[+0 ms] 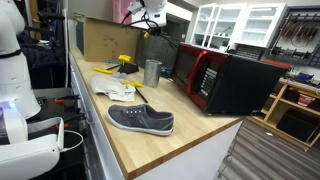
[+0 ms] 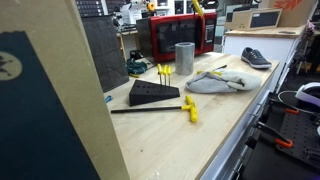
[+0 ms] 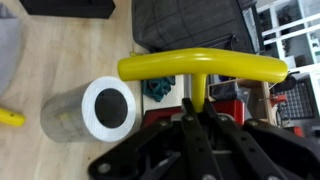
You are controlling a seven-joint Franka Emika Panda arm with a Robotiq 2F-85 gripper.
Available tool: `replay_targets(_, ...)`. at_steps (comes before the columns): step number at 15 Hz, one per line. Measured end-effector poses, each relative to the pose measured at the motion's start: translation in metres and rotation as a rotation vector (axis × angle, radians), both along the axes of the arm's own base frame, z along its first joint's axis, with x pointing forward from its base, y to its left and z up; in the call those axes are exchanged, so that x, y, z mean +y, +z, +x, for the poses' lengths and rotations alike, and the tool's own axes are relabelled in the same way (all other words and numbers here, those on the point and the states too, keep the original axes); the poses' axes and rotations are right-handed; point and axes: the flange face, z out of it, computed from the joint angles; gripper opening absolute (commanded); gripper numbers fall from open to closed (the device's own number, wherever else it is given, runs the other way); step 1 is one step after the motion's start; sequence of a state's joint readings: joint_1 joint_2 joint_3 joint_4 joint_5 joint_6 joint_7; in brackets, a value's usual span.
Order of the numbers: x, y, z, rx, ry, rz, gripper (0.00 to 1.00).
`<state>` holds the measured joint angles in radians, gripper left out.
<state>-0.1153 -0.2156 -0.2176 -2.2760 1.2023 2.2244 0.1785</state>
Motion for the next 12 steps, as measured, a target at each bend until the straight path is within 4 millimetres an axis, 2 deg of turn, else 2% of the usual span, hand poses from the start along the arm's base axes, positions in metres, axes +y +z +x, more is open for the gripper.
replay_targets(6, 0.028, -0.034, 0.019, -0.029, 0.150, 0.194, 0.03)
replay_targets(9, 0.032, -0.054, 0.022, -0.010, 0.190, 0.287, 0.03)
replay_targets(12, 0.029, -0.066, 0.021, 0.007, 0.209, 0.362, 0.03)
